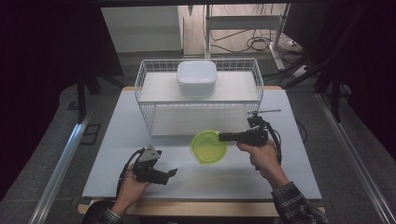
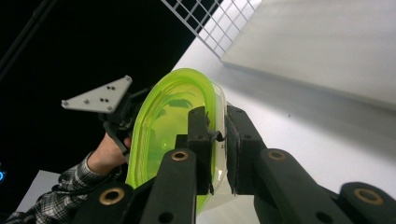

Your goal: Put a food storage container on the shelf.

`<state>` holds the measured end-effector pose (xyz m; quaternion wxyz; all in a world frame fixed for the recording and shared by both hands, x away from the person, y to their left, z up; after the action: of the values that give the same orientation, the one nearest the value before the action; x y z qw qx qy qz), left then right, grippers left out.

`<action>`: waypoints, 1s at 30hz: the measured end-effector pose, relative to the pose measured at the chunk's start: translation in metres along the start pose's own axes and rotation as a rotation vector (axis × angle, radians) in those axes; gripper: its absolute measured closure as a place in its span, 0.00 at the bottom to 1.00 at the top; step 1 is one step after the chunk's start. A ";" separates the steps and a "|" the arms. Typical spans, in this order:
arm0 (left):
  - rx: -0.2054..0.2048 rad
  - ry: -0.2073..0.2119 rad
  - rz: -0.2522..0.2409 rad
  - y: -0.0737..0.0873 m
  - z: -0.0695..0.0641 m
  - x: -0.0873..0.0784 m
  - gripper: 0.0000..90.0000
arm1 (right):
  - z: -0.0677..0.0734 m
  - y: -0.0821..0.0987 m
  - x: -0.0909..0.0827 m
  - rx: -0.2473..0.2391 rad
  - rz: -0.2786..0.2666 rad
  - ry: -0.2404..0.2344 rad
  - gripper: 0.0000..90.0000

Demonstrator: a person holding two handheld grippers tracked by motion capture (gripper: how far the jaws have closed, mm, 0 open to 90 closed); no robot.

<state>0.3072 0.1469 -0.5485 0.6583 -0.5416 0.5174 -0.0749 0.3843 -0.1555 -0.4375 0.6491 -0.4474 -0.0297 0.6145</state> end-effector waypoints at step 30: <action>0.007 0.001 0.010 0.001 -0.001 0.003 0.06 | 0.036 -0.066 -0.036 -0.025 -0.124 -0.018 0.91</action>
<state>0.3073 0.1445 -0.5510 0.6601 -0.5366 0.5205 -0.0736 0.4052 -0.1556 -0.3573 0.6802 -0.4472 -0.0709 0.5765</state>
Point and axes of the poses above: each handheld gripper's, and its own axes: x roughly forward along the jaws, y roughly out of its underside, z roughly to its left, the point moved 4 cm from there along x, roughly forward along the jaws, and after that the axes turned 6 degrees about y, right-handed, at the moved point
